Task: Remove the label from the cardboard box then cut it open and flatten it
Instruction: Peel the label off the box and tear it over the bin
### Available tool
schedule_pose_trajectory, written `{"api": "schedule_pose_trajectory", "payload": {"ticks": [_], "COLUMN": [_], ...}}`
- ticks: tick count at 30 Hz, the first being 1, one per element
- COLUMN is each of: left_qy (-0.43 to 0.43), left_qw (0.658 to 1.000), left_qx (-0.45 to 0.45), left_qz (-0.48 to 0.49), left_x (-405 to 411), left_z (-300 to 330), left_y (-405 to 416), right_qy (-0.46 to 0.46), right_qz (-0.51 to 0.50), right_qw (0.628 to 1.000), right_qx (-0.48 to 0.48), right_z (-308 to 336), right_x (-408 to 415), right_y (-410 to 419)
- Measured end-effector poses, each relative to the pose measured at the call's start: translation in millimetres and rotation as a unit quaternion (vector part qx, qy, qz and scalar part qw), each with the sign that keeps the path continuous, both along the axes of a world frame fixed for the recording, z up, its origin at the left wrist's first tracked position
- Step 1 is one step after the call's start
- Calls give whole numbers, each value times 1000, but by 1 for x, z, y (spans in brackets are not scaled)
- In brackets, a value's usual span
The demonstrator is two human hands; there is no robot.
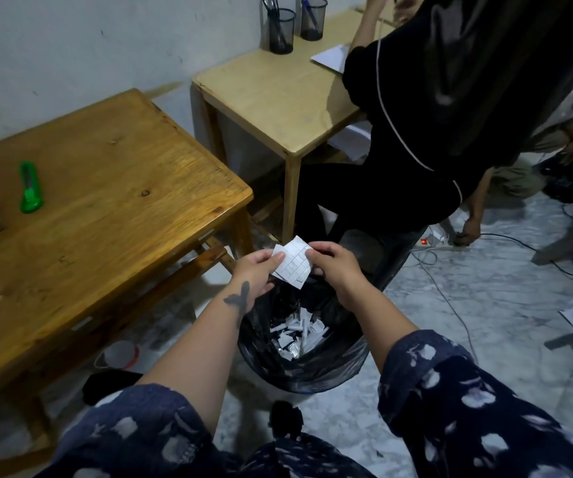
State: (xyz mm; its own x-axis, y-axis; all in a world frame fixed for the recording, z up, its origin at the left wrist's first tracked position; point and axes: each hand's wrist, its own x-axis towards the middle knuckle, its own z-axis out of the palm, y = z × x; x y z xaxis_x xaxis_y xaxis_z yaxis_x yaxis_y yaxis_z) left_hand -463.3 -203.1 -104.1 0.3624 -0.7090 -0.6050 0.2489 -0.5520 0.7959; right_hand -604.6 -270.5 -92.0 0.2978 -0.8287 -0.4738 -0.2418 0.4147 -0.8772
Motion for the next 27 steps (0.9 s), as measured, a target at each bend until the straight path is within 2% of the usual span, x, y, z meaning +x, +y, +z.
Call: {"api": "schedule_pose_trajectory", "payload": {"ticks": [2, 7, 11, 15, 20, 23, 27], "left_qy": [-7, -42, -70, -91, -167, -184, -255], "left_qw": [1000, 998, 995, 991, 979, 975, 952], "left_qx": [-4, -41, -71, -100, -117, -126, -119], "left_qz": [-3, -13, -26, 0, 25, -6, -116], "left_x": [-3, -8, -6, -8, -10, -6, -2], "left_z": [1, 6, 11, 12, 9, 7, 10], "left_y": [-1, -5, -4, -5, -6, -7, -8], "right_qy": [14, 84, 195, 164, 207, 227, 220], "right_qz": [-7, 59, 120, 145, 161, 180, 238], "right_qw": [999, 989, 953, 959, 944, 934, 918], "right_qx": [-30, -102, -199, -182, -199, -211, -229], "right_z": [0, -3, -8, -5, 3, 7, 8], "right_x": [1, 0, 0, 4, 8, 7, 2], "right_y": [0, 1, 1, 1, -2, -7, -13]}}
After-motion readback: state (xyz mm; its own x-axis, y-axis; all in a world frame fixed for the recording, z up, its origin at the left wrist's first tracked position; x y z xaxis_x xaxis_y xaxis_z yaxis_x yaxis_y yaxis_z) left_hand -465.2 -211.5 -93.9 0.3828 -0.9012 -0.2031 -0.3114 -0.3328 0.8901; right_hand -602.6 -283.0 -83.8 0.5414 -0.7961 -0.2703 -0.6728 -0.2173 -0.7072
